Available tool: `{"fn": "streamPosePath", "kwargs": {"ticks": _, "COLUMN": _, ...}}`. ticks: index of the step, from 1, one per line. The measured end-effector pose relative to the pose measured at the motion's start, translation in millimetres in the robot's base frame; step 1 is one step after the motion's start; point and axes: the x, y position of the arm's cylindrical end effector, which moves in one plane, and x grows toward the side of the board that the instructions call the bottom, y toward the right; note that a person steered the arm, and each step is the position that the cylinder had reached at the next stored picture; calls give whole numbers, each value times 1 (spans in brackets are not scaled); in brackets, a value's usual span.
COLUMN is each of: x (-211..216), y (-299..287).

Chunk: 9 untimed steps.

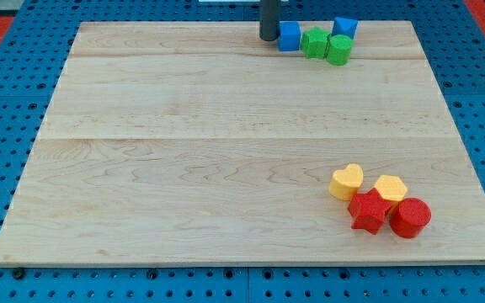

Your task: Move your arm to the bottom of the cube

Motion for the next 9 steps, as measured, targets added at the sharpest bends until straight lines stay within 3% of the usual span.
{"fn": "streamPosePath", "kwargs": {"ticks": 1, "x": 8, "y": 32}}
{"fn": "streamPosePath", "kwargs": {"ticks": 2, "x": 29, "y": 17}}
{"fn": "streamPosePath", "kwargs": {"ticks": 3, "x": 98, "y": -2}}
{"fn": "streamPosePath", "kwargs": {"ticks": 4, "x": 128, "y": 0}}
{"fn": "streamPosePath", "kwargs": {"ticks": 9, "x": 116, "y": -1}}
